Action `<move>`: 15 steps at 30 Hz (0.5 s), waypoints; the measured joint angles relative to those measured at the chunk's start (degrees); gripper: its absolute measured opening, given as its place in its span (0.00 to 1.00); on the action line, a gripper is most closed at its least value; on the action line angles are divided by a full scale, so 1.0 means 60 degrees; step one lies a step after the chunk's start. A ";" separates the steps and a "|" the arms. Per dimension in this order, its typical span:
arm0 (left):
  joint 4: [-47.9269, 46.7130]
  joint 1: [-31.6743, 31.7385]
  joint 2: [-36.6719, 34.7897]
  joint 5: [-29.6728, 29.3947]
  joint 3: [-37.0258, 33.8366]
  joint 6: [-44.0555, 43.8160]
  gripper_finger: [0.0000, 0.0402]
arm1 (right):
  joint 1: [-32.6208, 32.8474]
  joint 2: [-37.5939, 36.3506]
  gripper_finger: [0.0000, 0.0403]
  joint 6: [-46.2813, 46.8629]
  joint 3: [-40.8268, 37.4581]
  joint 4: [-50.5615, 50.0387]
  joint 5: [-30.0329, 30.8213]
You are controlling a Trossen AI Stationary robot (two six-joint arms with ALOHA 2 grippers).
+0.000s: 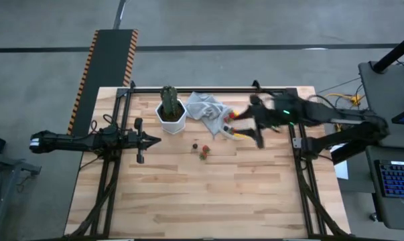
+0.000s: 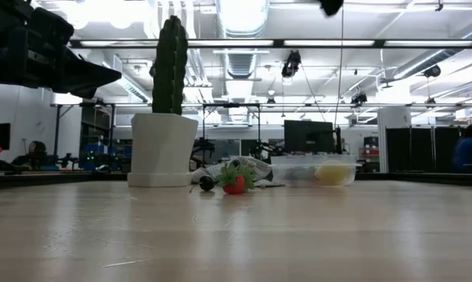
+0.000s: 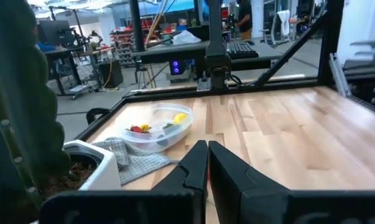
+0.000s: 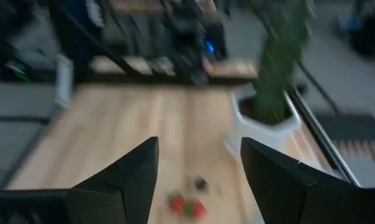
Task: Pick and placing Produce into tupperware
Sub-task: Put the black cherry into the transparent bin
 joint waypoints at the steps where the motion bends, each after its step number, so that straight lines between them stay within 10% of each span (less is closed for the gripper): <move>1: 0.0004 0.0000 0.0000 0.0000 0.0000 -0.0110 0.00 | 0.0273 -0.0367 0.55 -0.0019 -0.0288 0.0248 0.0027; 15: 0.1394 0.0000 -0.0005 0.0052 -0.0011 -0.0846 0.00 | 0.1548 -0.2734 0.55 -0.0189 -0.5525 0.4681 0.2033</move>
